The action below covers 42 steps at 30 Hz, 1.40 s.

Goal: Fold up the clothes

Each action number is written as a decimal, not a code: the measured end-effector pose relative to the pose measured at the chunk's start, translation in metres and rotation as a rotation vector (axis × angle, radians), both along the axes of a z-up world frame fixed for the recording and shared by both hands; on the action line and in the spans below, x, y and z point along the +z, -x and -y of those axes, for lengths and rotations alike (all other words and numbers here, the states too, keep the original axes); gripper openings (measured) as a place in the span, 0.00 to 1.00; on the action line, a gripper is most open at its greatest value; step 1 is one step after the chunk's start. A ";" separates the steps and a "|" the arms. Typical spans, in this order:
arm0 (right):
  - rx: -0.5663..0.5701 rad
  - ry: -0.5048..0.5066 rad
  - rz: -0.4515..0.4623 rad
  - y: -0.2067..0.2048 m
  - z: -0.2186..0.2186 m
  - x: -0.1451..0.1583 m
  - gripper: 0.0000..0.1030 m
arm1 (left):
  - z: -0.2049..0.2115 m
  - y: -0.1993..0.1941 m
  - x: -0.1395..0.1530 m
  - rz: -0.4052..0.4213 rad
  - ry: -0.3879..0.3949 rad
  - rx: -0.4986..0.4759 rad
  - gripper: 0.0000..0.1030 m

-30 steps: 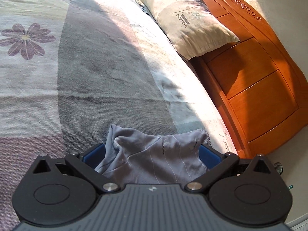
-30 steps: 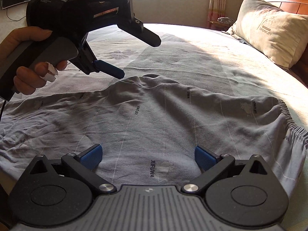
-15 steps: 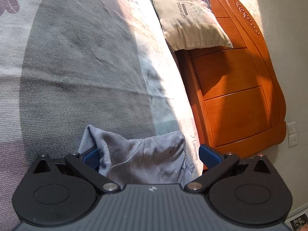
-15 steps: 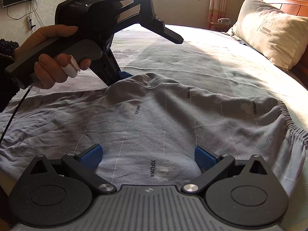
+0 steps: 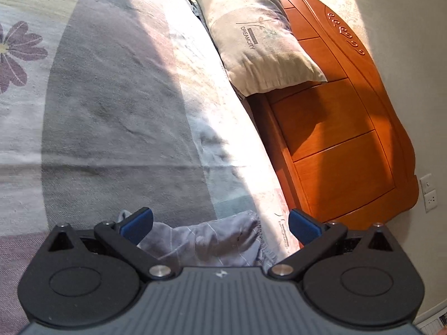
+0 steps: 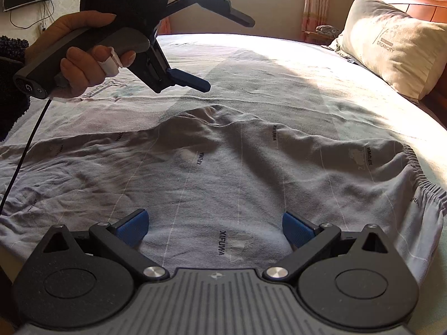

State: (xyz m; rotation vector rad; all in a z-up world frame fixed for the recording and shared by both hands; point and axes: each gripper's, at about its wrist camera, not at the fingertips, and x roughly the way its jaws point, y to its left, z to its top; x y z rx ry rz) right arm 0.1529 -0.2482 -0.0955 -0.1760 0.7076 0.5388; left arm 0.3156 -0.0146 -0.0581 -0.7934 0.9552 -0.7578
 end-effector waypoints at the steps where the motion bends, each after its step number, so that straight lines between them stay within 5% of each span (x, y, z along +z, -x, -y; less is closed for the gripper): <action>1: 0.000 -0.001 -0.001 0.000 0.000 0.000 1.00 | 0.007 0.006 0.001 -0.003 0.019 -0.039 0.99; 4: -0.001 -0.006 -0.004 0.000 0.001 0.001 1.00 | 0.026 0.021 -0.008 -0.009 -0.063 -0.100 0.99; 7: -0.003 -0.013 -0.006 -0.001 0.002 0.001 1.00 | 0.022 0.016 -0.026 -0.061 -0.219 -0.025 0.99; 9: -0.004 -0.022 -0.007 -0.002 0.003 0.000 1.00 | 0.010 0.015 -0.025 -0.080 -0.183 0.038 0.98; 16: -0.017 -0.040 -0.005 -0.005 0.003 -0.004 1.00 | 0.001 0.056 0.035 0.019 -0.233 0.069 0.98; 23: -0.049 -0.068 0.015 -0.007 0.002 -0.005 1.00 | 0.001 0.151 0.076 0.118 -0.469 0.123 0.99; 26: -0.109 -0.178 0.032 -0.009 0.017 0.004 1.00 | 0.000 0.190 0.056 0.110 -0.627 0.167 0.99; 30: -0.261 -0.268 0.131 -0.010 0.049 0.015 1.00 | -0.011 0.227 0.008 0.032 -0.732 0.244 0.99; 32: -0.323 -0.259 0.088 -0.020 0.062 0.009 1.00 | -0.011 0.237 -0.008 0.033 -0.781 0.261 0.99; 39: -0.355 -0.180 0.026 -0.031 0.080 -0.006 1.00 | 0.001 0.265 -0.025 0.200 -0.919 0.252 0.99; 42: -0.335 -0.236 0.031 -0.028 0.084 -0.002 1.00 | 0.005 0.269 -0.027 0.221 -0.927 0.298 0.99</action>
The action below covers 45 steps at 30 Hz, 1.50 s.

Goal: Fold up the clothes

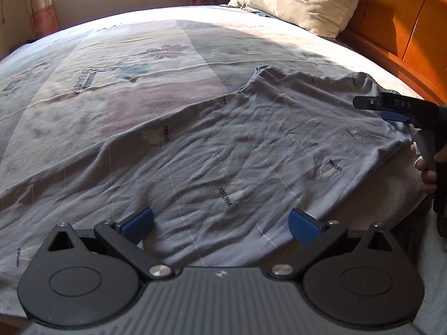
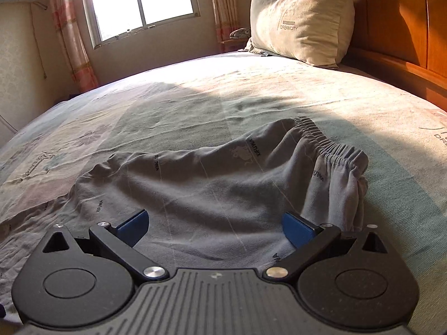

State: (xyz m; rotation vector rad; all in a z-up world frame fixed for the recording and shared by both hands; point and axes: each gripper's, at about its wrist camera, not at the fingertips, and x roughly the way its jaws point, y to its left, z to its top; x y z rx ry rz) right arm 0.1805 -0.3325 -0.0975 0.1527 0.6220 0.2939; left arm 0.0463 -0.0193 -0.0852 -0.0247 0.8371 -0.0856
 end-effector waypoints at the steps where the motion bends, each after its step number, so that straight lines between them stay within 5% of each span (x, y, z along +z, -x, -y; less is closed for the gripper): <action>1: 0.007 -0.020 0.006 0.001 0.002 0.001 1.00 | 0.001 0.001 0.000 0.010 0.006 0.023 0.99; 5: 0.037 -0.081 0.024 0.006 0.001 0.006 1.00 | 0.002 0.005 0.000 0.048 0.056 0.050 0.99; 14: 0.010 0.028 -0.042 0.001 -0.018 0.000 1.00 | -0.048 0.012 0.017 0.118 0.242 0.147 0.99; 22: 0.070 0.099 -0.064 0.000 -0.042 0.000 1.00 | -0.125 -0.019 -0.001 0.103 0.445 0.370 0.99; 24: 0.075 0.140 -0.068 0.000 -0.048 -0.001 1.00 | -0.135 -0.013 -0.005 0.140 0.522 0.377 0.99; 28: 0.070 0.214 -0.070 0.001 -0.057 -0.005 1.00 | -0.139 -0.009 -0.008 0.167 0.544 0.351 0.99; 31: 0.049 0.215 -0.078 -0.001 -0.059 -0.004 1.00 | -0.145 -0.016 -0.002 0.111 0.577 0.370 0.99; 35: 0.022 0.218 -0.083 -0.003 -0.063 -0.004 1.00 | -0.153 -0.026 0.030 -0.021 0.477 0.380 0.99; 41: -0.003 0.222 -0.085 -0.007 -0.067 -0.003 1.00 | -0.190 -0.007 0.124 -0.015 0.321 0.324 0.99; 45: -0.001 0.218 -0.087 -0.005 -0.065 -0.003 1.00 | -0.222 0.008 0.146 -0.103 0.283 0.314 0.99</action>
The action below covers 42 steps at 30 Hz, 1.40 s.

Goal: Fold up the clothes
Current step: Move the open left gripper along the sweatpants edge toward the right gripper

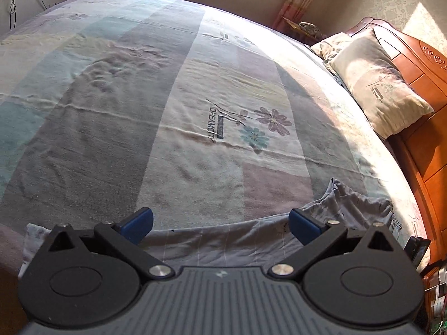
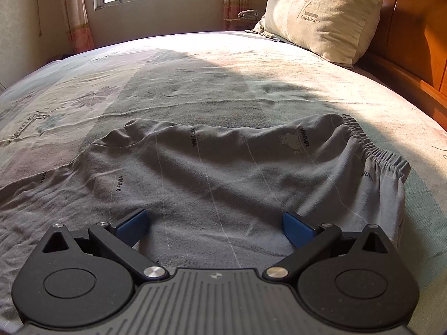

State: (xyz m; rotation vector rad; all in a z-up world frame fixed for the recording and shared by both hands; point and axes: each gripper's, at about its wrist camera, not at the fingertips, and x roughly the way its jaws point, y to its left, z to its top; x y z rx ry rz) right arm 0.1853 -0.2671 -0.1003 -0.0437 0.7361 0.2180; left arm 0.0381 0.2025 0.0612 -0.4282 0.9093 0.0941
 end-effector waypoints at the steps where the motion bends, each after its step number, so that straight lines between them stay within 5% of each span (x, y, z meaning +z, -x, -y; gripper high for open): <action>1: 0.000 0.001 0.000 0.001 0.000 0.000 1.00 | -0.008 0.004 -0.002 -0.025 0.011 0.002 0.99; 11: 0.007 0.002 0.014 0.005 0.000 -0.001 1.00 | -0.040 0.029 -0.098 -0.102 0.207 0.131 0.99; 23: 0.010 0.000 0.027 0.007 0.000 -0.003 1.00 | 0.000 0.057 -0.136 -0.036 0.256 0.142 0.99; 30: 0.004 0.007 0.029 0.007 -0.001 -0.003 1.00 | 0.015 0.043 -0.108 -0.020 0.044 0.096 0.99; 39: 0.012 0.011 0.034 0.008 -0.001 -0.004 1.00 | 0.045 0.051 -0.138 -0.022 -0.147 0.069 0.99; 42: 0.015 0.017 0.025 0.007 -0.002 -0.002 1.00 | 0.058 0.050 -0.135 -0.095 -0.227 0.034 0.99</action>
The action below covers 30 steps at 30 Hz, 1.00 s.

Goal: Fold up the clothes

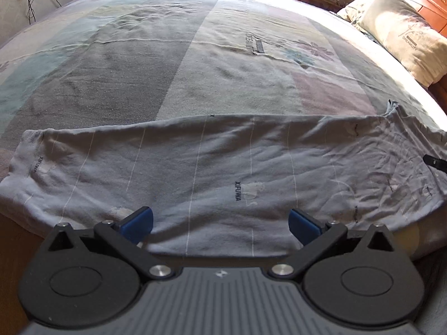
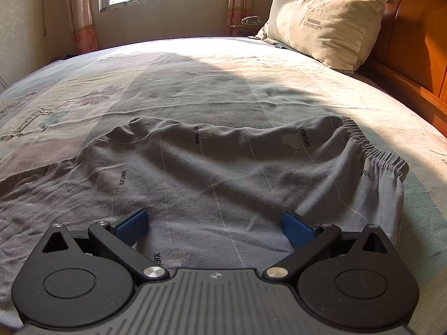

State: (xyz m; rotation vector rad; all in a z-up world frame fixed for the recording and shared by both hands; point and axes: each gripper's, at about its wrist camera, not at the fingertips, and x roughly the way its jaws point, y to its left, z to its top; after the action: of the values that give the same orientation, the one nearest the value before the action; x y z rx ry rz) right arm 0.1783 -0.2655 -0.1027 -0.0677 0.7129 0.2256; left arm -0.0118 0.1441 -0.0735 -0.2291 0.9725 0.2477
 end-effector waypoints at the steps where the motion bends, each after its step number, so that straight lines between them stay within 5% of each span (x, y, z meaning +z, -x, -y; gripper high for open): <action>1: 0.007 -0.002 -0.004 0.000 0.000 0.003 1.00 | 0.005 -0.002 0.002 -0.014 -0.022 -0.011 0.99; 7: 0.244 -0.108 0.128 0.042 -0.025 0.039 1.00 | 0.036 -0.025 0.014 0.097 -0.053 -0.093 0.99; 10: 0.394 -0.089 0.151 0.065 -0.064 0.046 1.00 | 0.045 -0.039 0.000 0.098 -0.023 -0.091 0.99; 13: 0.487 0.011 0.119 0.077 -0.102 0.031 1.00 | 0.058 -0.041 -0.012 0.108 -0.100 -0.116 1.00; 21: 0.437 -0.038 0.021 0.071 -0.086 0.006 1.00 | 0.047 -0.013 -0.004 0.099 -0.060 -0.145 0.99; 24: 0.440 -0.022 0.049 0.077 -0.088 0.004 1.00 | 0.040 -0.021 0.015 0.134 0.009 -0.136 0.99; 30: 0.446 -0.035 0.052 0.075 -0.093 0.005 1.00 | 0.041 -0.081 0.032 0.216 0.265 -0.189 0.99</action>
State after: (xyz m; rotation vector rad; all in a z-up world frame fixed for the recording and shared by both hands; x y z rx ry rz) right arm 0.1030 -0.1724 -0.0978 -0.1993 0.6350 0.6600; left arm 0.0695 0.1027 -0.0413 -0.3954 0.8043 -0.0796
